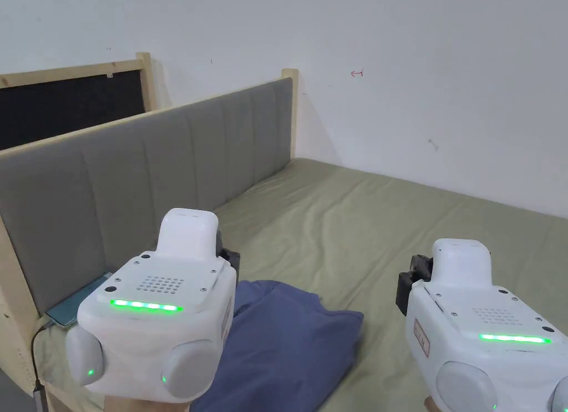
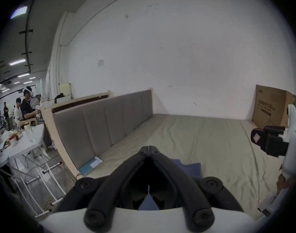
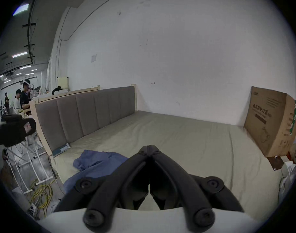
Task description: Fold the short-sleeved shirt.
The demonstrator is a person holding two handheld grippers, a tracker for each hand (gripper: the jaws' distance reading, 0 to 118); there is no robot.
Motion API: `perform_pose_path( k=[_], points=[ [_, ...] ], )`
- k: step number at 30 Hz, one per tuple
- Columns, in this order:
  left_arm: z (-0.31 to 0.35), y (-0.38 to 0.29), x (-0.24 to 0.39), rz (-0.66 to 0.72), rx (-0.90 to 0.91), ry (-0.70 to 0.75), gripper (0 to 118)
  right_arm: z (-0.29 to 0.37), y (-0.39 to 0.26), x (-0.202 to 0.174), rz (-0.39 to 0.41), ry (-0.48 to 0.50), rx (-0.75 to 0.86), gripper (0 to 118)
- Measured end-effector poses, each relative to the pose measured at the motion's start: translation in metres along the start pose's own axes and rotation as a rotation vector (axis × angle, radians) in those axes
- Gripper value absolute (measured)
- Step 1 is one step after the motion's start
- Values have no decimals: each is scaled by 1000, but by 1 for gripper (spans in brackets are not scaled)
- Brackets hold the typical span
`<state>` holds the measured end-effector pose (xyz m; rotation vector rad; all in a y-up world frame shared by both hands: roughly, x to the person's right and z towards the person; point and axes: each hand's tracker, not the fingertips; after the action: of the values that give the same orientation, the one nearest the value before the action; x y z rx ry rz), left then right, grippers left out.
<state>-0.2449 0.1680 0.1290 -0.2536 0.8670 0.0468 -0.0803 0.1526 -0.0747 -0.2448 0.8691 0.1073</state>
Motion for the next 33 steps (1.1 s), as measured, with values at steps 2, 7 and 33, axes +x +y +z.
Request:
perform_pose_path(
  k=[2, 7, 33],
  points=[
    [-23, -10, 6, -20, -75, -50, 0, -3, -4, 5, -3, -3, -20, 0],
    [-105, -61, 31, -47, -351, -183, 0, -8, -20, 16, 15, -40, -74, 0],
    [-243, -158, 74, -82, -901, -191, 36, -60, -70, 60, -137, -79, -295, 0]
  ],
)
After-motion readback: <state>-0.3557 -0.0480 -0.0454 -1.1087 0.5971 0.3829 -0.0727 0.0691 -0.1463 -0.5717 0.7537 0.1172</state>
